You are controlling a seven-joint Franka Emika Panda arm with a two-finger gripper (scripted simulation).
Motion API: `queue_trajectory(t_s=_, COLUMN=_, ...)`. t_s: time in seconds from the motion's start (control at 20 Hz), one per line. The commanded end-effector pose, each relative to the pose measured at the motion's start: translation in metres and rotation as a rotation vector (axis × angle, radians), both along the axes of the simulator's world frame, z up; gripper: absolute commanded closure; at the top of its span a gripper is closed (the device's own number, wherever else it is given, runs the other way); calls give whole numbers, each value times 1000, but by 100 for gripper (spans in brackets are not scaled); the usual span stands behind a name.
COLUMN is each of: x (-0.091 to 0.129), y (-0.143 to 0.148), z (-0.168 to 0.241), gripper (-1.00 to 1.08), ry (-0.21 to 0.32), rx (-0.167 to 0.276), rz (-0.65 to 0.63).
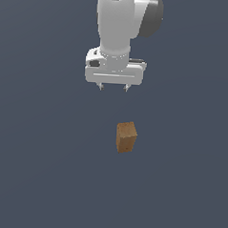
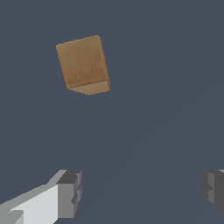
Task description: Pick up the object and move it to a goal position.
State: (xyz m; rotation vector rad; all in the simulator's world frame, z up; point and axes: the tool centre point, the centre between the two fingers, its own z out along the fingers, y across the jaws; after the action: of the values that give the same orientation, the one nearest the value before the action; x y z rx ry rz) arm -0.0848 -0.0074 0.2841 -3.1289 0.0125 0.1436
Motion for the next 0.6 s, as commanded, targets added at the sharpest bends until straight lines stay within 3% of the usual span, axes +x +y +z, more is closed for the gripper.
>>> queue_trajectory(t_s=0.0, x=0, y=0, z=0, gripper=-92, ry=0, rx=0, rz=0)
queue_trajectory(t_s=0.55, x=-1, y=-8, z=-5, gripper=-92, ry=29, rx=1, rz=17)
